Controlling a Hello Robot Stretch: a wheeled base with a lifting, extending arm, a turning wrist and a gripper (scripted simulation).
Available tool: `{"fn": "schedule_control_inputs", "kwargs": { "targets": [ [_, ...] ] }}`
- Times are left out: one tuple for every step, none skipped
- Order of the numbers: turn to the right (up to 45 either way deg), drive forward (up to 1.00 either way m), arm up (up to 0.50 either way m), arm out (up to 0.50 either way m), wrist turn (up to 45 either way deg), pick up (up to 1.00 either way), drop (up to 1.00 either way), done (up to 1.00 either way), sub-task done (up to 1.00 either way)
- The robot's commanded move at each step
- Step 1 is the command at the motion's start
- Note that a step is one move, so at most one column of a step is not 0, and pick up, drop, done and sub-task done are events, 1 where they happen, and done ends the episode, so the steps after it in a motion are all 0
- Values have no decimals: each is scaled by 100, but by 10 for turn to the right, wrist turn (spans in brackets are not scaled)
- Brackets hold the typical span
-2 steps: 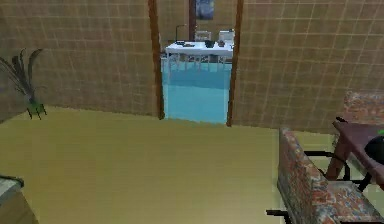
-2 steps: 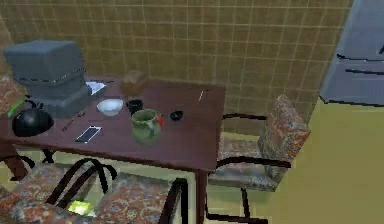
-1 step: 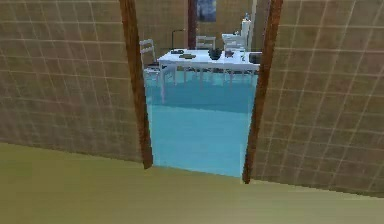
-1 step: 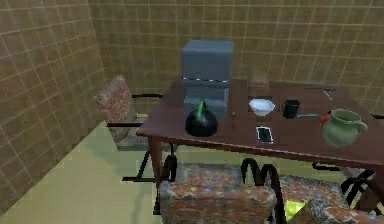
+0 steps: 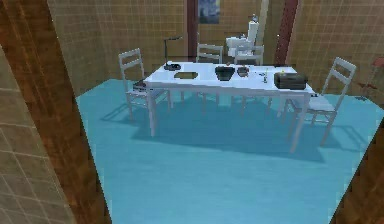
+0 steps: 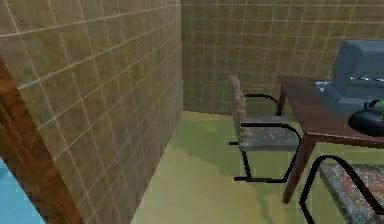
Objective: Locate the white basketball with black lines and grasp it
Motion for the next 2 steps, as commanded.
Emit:
{"fn": "schedule_control_inputs", "kwargs": {
  "targets": [
    [0, 80, 0, 0, 0, 0, 0, 0, 0],
    [450, 0, 0, 0, 0, 0, 0, 0, 0]
  ]
}}
